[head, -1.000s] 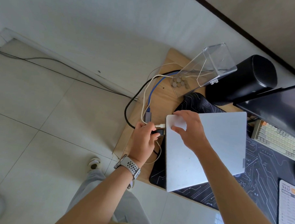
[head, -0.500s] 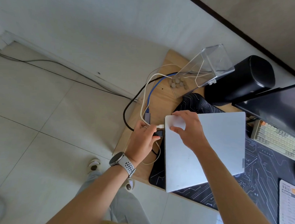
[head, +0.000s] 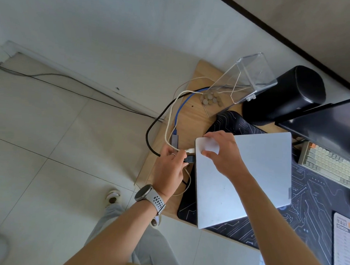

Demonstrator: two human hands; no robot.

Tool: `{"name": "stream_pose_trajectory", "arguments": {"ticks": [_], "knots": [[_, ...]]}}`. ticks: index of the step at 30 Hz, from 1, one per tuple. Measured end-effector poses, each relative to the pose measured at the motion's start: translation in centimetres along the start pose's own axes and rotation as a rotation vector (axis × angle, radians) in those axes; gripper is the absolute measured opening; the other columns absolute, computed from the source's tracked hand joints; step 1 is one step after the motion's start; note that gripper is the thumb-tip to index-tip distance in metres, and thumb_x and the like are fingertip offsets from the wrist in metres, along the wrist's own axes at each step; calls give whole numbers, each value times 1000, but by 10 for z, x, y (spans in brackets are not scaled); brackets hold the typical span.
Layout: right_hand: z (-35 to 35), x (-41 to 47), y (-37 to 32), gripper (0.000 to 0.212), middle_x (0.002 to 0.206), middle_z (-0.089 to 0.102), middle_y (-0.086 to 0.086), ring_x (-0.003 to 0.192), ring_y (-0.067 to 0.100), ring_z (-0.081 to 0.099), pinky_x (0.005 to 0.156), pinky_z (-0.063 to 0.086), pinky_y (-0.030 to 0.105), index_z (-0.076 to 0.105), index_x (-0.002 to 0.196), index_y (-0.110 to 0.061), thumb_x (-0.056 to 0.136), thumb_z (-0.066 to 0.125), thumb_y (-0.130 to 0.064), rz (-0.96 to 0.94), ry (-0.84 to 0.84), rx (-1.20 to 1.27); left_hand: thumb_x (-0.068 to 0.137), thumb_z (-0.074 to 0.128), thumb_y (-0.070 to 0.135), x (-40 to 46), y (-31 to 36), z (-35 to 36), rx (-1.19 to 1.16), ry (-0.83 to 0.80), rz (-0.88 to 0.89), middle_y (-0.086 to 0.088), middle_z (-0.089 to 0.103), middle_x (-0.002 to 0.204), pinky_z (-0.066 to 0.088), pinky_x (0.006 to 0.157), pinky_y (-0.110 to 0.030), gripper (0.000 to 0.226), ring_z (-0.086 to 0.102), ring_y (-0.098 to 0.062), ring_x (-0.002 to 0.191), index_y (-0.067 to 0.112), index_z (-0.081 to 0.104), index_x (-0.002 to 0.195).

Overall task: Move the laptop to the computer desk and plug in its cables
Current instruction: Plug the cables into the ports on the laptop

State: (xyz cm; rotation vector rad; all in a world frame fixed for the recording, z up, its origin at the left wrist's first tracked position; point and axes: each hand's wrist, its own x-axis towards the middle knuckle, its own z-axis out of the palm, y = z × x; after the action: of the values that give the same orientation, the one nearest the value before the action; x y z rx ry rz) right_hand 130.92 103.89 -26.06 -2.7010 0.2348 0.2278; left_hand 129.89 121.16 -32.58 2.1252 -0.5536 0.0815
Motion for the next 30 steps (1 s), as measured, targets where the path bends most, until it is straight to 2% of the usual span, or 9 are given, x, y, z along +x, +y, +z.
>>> {"name": "stream_pose_trajectory", "arguments": {"ticks": [7,13,15,18,20,23,26,28,30], "knots": [[0,1,-1,42,113,57,6,110,22,42,90,34,29,60,117,-10,77,74,-13,16,-6,22,74,71,5,-1,0,3,26,-9,-49,-3,62,59,51,48,-36,12,53,-28,75,5,61,81],[-3,3,0,44,117,57,3,113,19,41,88,28,23,58,120,-14,79,73,-20,24,-29,-8,69,80,10,4,-1,-18,135,-84,74,0,60,56,49,39,-30,20,58,-27,73,8,66,83],[-4,3,0,44,117,57,2,113,18,41,88,28,23,58,120,-15,80,73,-21,25,-31,-9,74,77,17,3,-10,-29,148,-83,108,3,61,58,49,45,-29,16,56,-25,75,11,68,85],[-3,2,1,43,117,57,2,113,18,41,87,29,23,58,120,-16,80,73,-22,33,-32,-2,87,59,19,-3,-26,-50,122,18,91,6,58,57,47,60,-31,10,47,-19,72,13,66,86],[-3,3,0,43,118,57,2,113,19,41,87,30,24,58,120,-15,80,73,-22,35,-25,8,88,51,14,-5,-33,-63,71,130,-14,4,58,61,45,58,-29,13,44,-19,74,12,63,83],[-3,2,0,43,120,57,3,115,20,42,90,32,25,58,120,-15,80,73,-22,47,-24,14,86,61,9,-6,-45,-66,60,184,-334,3,58,75,38,58,-19,5,49,-27,82,13,59,85],[-3,0,1,45,124,56,2,120,19,41,94,31,24,57,122,-16,81,72,-24,55,-23,20,83,69,26,-10,-65,-49,125,3,-604,0,58,91,38,60,-28,23,43,-29,99,15,58,100],[-2,-3,0,47,129,53,3,124,19,39,98,30,25,54,126,-16,82,70,-26,49,-28,0,81,68,38,-10,-77,-39,105,-131,-678,-2,60,101,28,67,-23,34,42,-28,110,17,60,106],[1,-8,-5,52,135,48,5,126,21,38,102,31,27,51,129,-13,82,71,-25,44,-21,-45,79,68,44,-7,-83,-30,47,-208,-694,-2,62,105,17,67,-21,31,44,-26,114,21,64,100]]}}
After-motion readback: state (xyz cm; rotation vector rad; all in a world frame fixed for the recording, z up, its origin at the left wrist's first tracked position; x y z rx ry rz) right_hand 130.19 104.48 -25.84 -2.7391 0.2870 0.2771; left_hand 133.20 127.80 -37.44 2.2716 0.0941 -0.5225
